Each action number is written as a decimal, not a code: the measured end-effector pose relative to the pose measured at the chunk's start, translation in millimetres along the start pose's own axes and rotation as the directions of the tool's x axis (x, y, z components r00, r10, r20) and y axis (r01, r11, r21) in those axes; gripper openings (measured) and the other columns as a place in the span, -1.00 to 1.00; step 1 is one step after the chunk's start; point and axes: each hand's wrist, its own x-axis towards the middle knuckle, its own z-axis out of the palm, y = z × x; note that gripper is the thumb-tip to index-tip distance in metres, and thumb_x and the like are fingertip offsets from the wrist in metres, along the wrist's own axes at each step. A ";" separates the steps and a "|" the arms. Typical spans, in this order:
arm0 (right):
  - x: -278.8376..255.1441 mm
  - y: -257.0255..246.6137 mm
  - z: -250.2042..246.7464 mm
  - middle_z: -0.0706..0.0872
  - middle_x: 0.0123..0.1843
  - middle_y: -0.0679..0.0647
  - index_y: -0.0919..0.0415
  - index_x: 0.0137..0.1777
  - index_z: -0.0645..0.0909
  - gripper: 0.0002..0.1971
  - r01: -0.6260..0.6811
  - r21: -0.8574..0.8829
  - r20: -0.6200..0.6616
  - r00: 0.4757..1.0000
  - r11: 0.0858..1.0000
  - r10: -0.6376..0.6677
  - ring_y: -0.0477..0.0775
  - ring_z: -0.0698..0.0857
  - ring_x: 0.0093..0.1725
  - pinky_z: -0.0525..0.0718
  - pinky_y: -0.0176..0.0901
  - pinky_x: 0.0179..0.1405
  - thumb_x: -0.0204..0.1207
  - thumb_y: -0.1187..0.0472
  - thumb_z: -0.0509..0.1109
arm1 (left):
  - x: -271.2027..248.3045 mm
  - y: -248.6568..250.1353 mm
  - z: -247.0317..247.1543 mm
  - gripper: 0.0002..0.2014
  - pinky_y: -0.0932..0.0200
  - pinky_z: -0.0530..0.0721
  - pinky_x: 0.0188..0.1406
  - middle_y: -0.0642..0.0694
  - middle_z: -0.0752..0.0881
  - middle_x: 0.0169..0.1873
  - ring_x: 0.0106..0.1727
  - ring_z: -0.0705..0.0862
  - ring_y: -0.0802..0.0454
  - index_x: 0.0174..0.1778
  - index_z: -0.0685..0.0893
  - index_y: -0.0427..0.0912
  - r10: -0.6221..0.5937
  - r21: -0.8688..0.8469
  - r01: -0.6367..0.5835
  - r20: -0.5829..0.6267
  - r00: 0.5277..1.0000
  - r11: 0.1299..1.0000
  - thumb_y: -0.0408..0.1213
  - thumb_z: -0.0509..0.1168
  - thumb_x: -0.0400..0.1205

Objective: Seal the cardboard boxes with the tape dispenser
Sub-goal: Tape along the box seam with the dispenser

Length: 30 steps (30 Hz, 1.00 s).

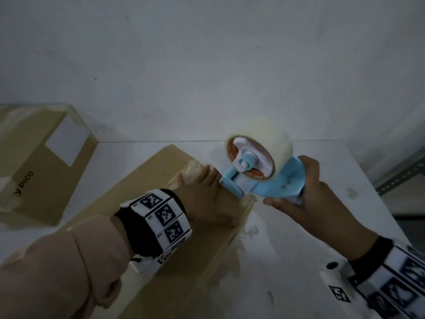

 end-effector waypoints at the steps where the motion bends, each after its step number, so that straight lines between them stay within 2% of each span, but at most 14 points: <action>1: -0.3 -0.8 0.2 0.57 -0.14 -0.31 -0.13 0.17 0.05 -0.27 0.000 -0.012 -0.003 1.000 1.000 0.000 -0.07 0.70 -0.20 0.69 -0.09 -0.24 0.10 -0.21 0.40 | 1.1 0.5 2.7 0.10 -0.49 -0.24 0.49 0.01 -0.34 0.62 0.62 -0.39 0.00 0.59 -0.37 -0.02 -0.001 0.001 0.001 -0.001 1.000 1.000 0.46 0.12 0.39; 4: 0.3 -3.9 0.7 0.52 -0.18 -0.31 -0.08 0.19 0.05 -0.27 0.027 -0.046 -0.007 1.000 0.999 -0.027 -0.10 0.64 -0.28 0.58 -0.29 -0.37 0.11 -0.21 0.38 | 1.9 0.7 7.8 0.21 -0.53 -0.28 0.43 0.04 -0.36 0.61 0.61 -0.41 -0.01 0.57 -0.41 0.05 -0.007 -0.010 0.007 0.002 1.000 1.000 0.52 0.19 0.25; 6: 0.1 -6.3 1.3 0.52 -0.21 -0.26 -0.02 0.23 0.10 -0.27 0.036 -0.066 -0.011 0.999 0.997 -0.037 -0.03 0.63 -0.29 0.55 -0.29 -0.38 0.15 -0.19 0.39 | 1.8 0.9 8.8 0.25 -0.54 -0.28 0.42 0.07 -0.36 0.61 0.61 -0.42 -0.01 0.56 -0.42 0.10 -0.012 -0.014 0.012 0.000 1.000 1.000 0.54 0.22 0.20; 9: -3.4 -4.9 -0.4 0.56 -0.21 -0.18 -0.06 0.19 0.07 -0.29 0.043 -0.063 -0.016 0.999 0.997 -0.044 0.04 0.68 -0.24 0.59 -0.19 -0.34 0.14 -0.20 0.38 | 2.2 2.3 9.1 0.25 -0.49 -0.24 0.46 0.07 -0.36 0.61 0.62 -0.40 0.00 0.56 -0.41 0.09 -0.032 0.010 0.033 -0.011 0.999 0.999 0.55 0.20 0.20; 12: -17.4 5.8 -10.8 0.60 -0.16 -0.22 -0.09 0.18 0.07 -0.27 0.026 -0.030 -0.011 1.000 0.999 -0.027 0.05 0.73 -0.19 0.70 -0.01 -0.24 0.09 -0.21 0.39 | 2.8 5.8 9.4 0.24 -0.44 -0.16 0.49 0.06 -0.22 0.62 0.64 -0.29 0.02 0.61 -0.28 0.02 -0.032 0.052 0.035 -0.054 0.998 0.998 0.56 0.21 0.19; 15: -37.7 24.1 -25.5 0.64 -0.10 -0.18 -0.07 0.20 0.14 -0.25 -0.019 0.054 -0.051 0.998 0.998 0.022 -0.08 0.74 -0.12 0.74 0.09 -0.14 0.07 -0.15 0.47 | 5.1 5.3 8.6 0.31 -0.40 -0.19 0.51 0.09 -0.37 0.60 0.62 -0.36 0.05 0.59 -0.39 -0.06 -0.059 0.061 0.060 -0.016 0.998 0.996 0.57 0.19 0.18; 17: -49.7 33.3 -29.6 0.62 -0.12 -0.16 -0.05 0.18 0.15 -0.26 -0.043 0.091 -0.067 0.996 0.995 0.050 -0.24 0.70 -0.08 0.72 -0.02 -0.14 0.06 -0.08 0.50 | 6.3 4.9 7.9 0.32 -0.39 -0.20 0.52 0.11 -0.44 0.58 0.61 -0.40 0.08 0.57 -0.45 -0.06 -0.069 0.056 0.068 0.010 0.998 0.996 0.57 0.19 0.18; 20: -57.9 39.6 -30.4 0.64 -0.15 -0.22 -0.24 0.06 0.15 -0.34 -0.009 0.098 -0.081 0.997 0.995 0.017 -0.42 0.65 -0.03 0.69 -0.27 -0.23 0.07 -0.10 0.50 | 5.0 6.5 6.9 0.29 -0.39 -0.19 0.52 0.11 -0.45 0.57 0.61 -0.41 0.09 0.57 -0.45 -0.05 -0.070 0.064 0.068 0.026 0.997 0.996 0.54 0.20 0.21; 21: -59.2 40.9 -30.5 0.64 -0.15 -0.23 -0.27 0.01 0.14 -0.38 0.002 0.111 -0.085 0.996 0.994 0.008 -0.44 0.65 -0.04 0.70 -0.29 -0.24 0.07 -0.12 0.50 | 3.7 7.0 6.6 0.29 -0.40 -0.18 0.52 0.11 -0.45 0.57 0.61 -0.41 0.09 0.57 -0.44 -0.05 -0.069 0.070 0.067 0.030 0.997 0.995 0.54 0.20 0.22; 22: -60.4 42.3 -31.0 0.63 -0.14 -0.22 -0.27 -0.01 0.15 -0.39 0.014 0.123 -0.090 0.996 0.992 -0.003 -0.44 0.65 -0.05 0.70 -0.30 -0.22 0.09 -0.17 0.50 | 3.2 7.6 6.2 0.28 -0.41 -0.17 0.52 0.11 -0.45 0.57 0.60 -0.41 0.09 0.57 -0.44 -0.05 -0.070 0.071 0.068 0.032 0.997 0.995 0.53 0.21 0.23; 24: -62.6 46.2 -32.4 0.62 -0.15 -0.21 -0.26 0.01 0.16 -0.35 0.046 0.116 -0.114 0.993 0.992 -0.033 -0.45 0.65 -0.07 0.68 -0.45 -0.24 0.08 -0.40 0.45 | 2.8 7.7 5.5 0.29 -0.42 -0.16 0.52 0.12 -0.45 0.57 0.60 -0.42 0.10 0.57 -0.45 -0.05 -0.074 0.068 0.071 0.035 0.997 0.995 0.53 0.22 0.22; 26: -64.8 49.2 -33.2 0.66 -0.12 -0.28 -0.37 0.02 0.14 -0.31 0.051 0.098 -0.107 0.993 0.994 -0.041 -0.46 0.65 -0.05 0.63 -0.58 -0.27 -0.02 -0.58 0.34 | 2.2 8.6 5.2 0.29 -0.42 -0.16 0.52 0.12 -0.45 0.57 0.60 -0.42 0.10 0.56 -0.45 -0.05 -0.076 0.066 0.073 0.039 0.996 0.995 0.52 0.22 0.22; 30: -62.7 53.9 -35.6 0.61 -0.18 -0.22 -0.41 0.02 0.10 -0.28 0.054 0.052 -0.075 0.996 0.997 -0.050 -0.43 0.64 -0.01 0.64 -0.58 -0.31 -0.07 -0.64 0.27 | 2.6 6.7 6.1 0.30 -0.45 -0.16 0.52 0.14 -0.47 0.56 0.60 -0.42 0.13 0.56 -0.44 -0.03 -0.072 0.066 0.069 0.036 0.997 0.995 0.53 0.23 0.20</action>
